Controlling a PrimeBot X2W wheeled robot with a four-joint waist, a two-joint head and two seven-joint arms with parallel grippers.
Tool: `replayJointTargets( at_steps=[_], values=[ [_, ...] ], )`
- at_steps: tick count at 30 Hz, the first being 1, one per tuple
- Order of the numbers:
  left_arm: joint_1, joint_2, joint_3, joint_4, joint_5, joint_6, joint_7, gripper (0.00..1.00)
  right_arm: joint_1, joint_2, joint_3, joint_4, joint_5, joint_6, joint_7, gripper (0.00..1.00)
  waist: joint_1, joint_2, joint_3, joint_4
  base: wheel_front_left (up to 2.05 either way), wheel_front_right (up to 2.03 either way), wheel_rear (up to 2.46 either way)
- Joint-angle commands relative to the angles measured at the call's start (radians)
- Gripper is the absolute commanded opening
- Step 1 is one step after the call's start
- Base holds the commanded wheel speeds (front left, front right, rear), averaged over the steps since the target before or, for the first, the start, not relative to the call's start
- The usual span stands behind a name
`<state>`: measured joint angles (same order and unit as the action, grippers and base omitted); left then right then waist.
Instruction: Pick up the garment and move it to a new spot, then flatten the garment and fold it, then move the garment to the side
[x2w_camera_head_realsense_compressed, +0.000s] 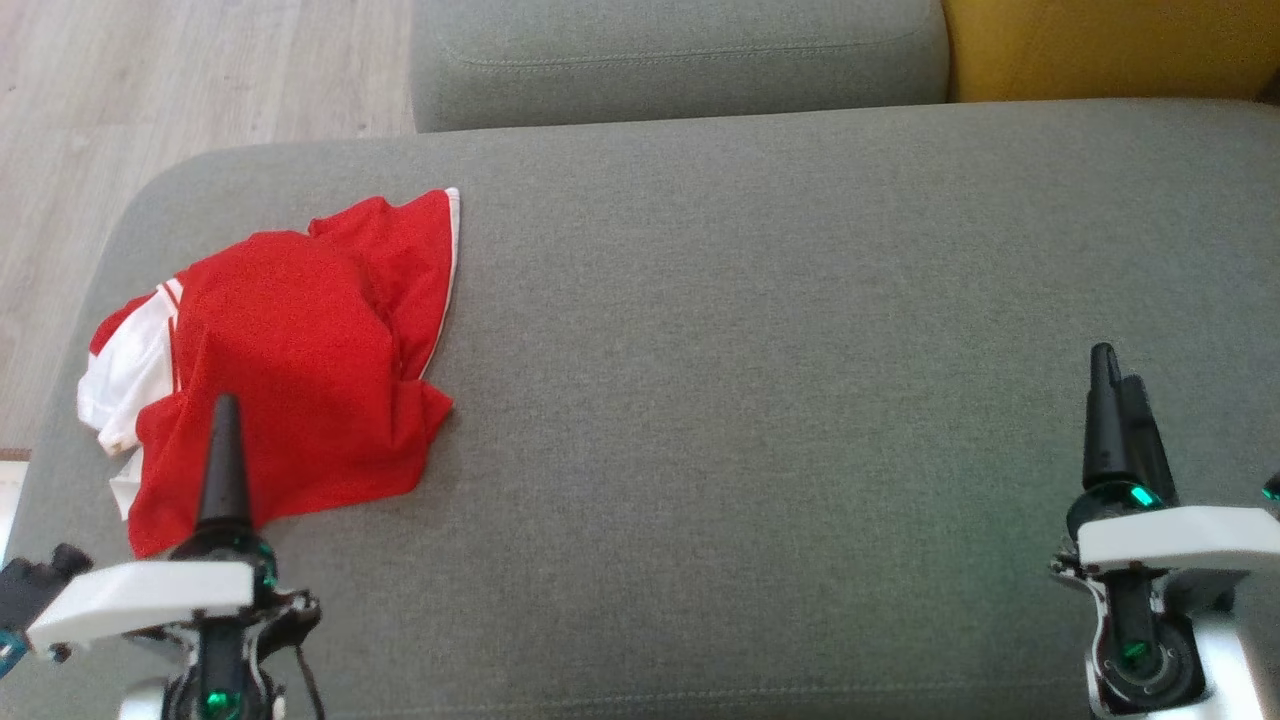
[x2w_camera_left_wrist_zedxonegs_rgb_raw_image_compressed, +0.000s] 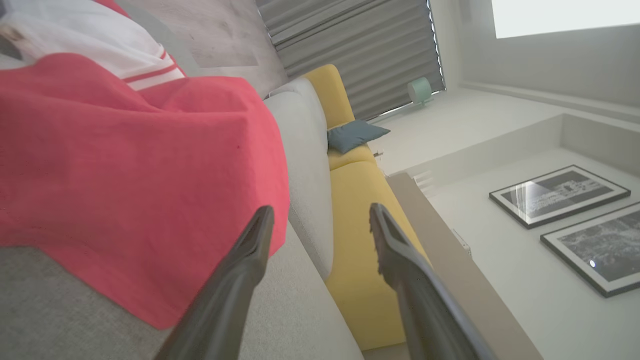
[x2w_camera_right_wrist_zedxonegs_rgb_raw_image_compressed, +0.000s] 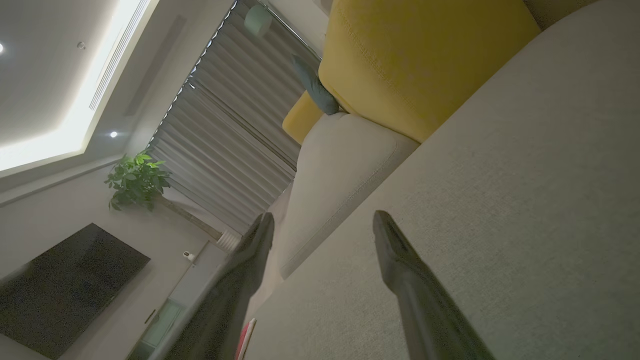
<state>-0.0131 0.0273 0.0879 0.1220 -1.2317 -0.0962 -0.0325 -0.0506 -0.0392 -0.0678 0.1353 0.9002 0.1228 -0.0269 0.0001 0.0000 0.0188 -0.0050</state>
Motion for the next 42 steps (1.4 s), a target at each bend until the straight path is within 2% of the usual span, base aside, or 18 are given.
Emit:
replayJointTargets(
  at_steps=[1,15,30,35,42],
  values=[
    [-0.049,0.014,0.002,-0.049,0.036,0.006,-0.011,1.0,-0.042,-0.006,0.016,-0.049,-0.047,0.003,-0.015,1.0,-0.0001,0.0,0.0,-0.001,0.0,0.0,0.0],
    [-0.042,0.015,-0.092,-0.121,0.297,0.056,-0.049,1.0,-0.032,-0.007,0.047,-0.087,-0.276,0.004,-0.053,1.0,-0.0001,0.0,0.007,-0.002,0.0,0.0,0.0],
    [-0.048,0.023,-0.219,-0.143,0.657,0.092,-0.096,1.0,-0.015,-0.008,0.088,-0.095,-0.526,0.005,-0.1,1.0,-0.0001,0.0,0.02,-0.002,0.0,0.0,0.0],
    [-0.058,0.054,-0.274,-0.145,0.756,0.126,-0.111,1.0,-0.015,-0.009,0.101,-0.095,-0.606,0.005,-0.115,1.0,-0.0001,0.0,0.024,-0.004,0.0,0.0,0.0],
    [-0.071,0.096,-0.348,-0.15,0.855,0.205,-0.131,1.0,-0.01,-0.009,0.121,-0.097,-0.714,0.006,-0.136,1.0,-0.0001,0.0,0.025,-0.009,0.0,0.0,0.0]
  ],
)
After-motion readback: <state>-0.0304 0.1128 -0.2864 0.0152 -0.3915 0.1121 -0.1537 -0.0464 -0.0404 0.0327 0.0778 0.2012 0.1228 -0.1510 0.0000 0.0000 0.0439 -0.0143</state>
